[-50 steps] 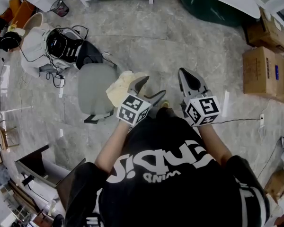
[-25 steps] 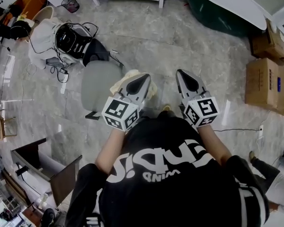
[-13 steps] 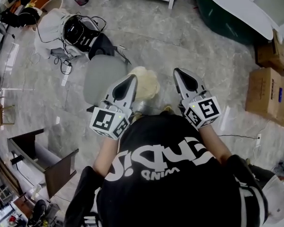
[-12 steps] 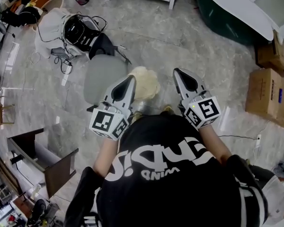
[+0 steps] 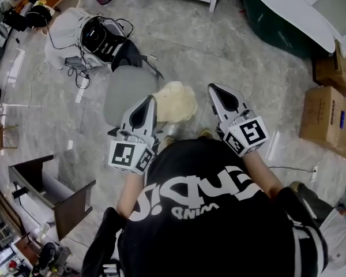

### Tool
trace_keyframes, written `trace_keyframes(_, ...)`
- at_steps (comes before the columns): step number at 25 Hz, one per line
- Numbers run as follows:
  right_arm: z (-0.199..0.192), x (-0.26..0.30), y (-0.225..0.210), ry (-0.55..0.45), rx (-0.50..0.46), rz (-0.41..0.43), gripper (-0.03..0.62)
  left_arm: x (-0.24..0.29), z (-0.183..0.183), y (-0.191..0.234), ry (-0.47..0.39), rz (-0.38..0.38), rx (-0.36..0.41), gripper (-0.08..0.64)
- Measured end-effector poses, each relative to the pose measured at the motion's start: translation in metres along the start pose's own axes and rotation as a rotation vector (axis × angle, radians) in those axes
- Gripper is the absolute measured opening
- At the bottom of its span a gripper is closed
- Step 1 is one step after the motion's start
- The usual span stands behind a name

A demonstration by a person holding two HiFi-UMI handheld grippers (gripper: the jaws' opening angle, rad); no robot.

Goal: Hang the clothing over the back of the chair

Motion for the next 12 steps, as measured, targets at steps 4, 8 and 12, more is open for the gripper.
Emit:
trace_keyframes(4, -0.0005, 0.0029, 0.0039, 0.002, -0.005, 0.008, 0.014, -0.0002, -0.0016, 0.0036, 0.005, -0.006, 0.005, 0.015)
trace_keyframes(8, -0.0006, 0.0060, 0.0042, 0.010, -0.005, 0.004, 0.014, 0.0006, -0.0019, 0.0067, 0.012, -0.003, -0.006, 0.015)
trace_keyframes(12, -0.0020, 0.0069, 0.0044, 0.010, -0.003, 0.005, 0.014, 0.0000, -0.0032, 0.0080, 0.013, 0.009, -0.016, 0.015)
Point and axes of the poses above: the fingertips, and each gripper's own axes: x forward along the fingers, y to its left, z out of its top, the point moved 8 cm from there along -x, backward along the fingers, and after that the axes turned 6 degrees about -z, right-handed, at the moved point
